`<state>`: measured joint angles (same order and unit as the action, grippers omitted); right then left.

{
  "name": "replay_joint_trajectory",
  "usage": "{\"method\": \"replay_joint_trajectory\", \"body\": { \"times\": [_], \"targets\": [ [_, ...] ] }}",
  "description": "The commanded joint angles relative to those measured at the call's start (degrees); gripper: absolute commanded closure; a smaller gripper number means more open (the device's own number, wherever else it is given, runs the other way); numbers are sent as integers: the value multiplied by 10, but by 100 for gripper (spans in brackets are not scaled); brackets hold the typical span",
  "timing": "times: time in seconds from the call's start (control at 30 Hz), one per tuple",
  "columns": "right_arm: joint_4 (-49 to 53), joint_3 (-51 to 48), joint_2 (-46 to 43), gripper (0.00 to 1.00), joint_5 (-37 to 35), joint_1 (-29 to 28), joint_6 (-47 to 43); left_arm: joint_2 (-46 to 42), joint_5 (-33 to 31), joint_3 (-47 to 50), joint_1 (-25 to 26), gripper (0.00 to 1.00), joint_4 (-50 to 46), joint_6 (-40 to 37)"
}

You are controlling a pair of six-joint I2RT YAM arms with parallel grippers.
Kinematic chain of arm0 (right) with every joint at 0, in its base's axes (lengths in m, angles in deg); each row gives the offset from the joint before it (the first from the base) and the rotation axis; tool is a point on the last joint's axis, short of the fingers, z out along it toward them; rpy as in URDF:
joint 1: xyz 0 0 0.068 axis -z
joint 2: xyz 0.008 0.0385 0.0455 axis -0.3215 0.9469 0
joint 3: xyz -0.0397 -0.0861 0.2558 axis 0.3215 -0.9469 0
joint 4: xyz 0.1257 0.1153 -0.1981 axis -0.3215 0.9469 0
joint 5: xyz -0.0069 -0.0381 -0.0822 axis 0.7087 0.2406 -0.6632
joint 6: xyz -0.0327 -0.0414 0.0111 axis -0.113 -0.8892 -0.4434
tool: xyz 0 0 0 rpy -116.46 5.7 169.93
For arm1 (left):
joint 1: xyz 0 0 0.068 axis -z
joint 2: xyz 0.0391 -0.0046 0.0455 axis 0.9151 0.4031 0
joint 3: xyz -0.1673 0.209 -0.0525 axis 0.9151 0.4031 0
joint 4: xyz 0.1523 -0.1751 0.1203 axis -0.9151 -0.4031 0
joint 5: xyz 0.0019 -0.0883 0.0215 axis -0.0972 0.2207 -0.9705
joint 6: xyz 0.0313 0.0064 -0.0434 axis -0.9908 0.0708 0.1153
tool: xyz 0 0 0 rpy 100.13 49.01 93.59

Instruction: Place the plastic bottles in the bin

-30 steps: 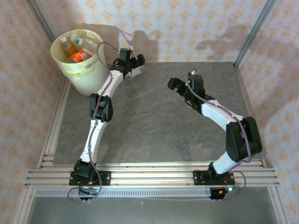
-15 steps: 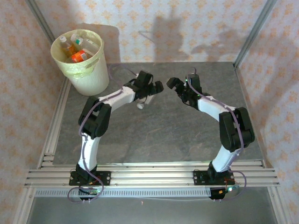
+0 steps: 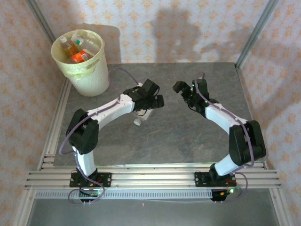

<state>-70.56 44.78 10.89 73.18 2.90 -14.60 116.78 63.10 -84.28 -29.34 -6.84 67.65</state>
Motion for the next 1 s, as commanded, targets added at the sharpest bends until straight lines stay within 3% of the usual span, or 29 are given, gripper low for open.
{"method": "replay_joint_trajectory", "body": {
  "times": [0.0, 0.1, 0.23, 0.83, 0.97],
  "targets": [
    [27, -3, -35, 1, -41, 5, -31, 34, -69, -68, 2, 0, -160, -135],
    [33, -11, -46, 1, -54, 6, -37, 70, -103, -99, 2, 0, -214, -202],
    [30, -22, -49, 1, -59, 6, -33, 110, -97, -140, -8, 0, -257, -244],
    [41, -37, -78, 1, -79, 6, -48, 198, 16, -159, -58, 0, -186, -245],
    [42, -36, -79, 1, -80, 6, -49, 185, 5, -159, -58, 16, -185, -236]
  ]
}}
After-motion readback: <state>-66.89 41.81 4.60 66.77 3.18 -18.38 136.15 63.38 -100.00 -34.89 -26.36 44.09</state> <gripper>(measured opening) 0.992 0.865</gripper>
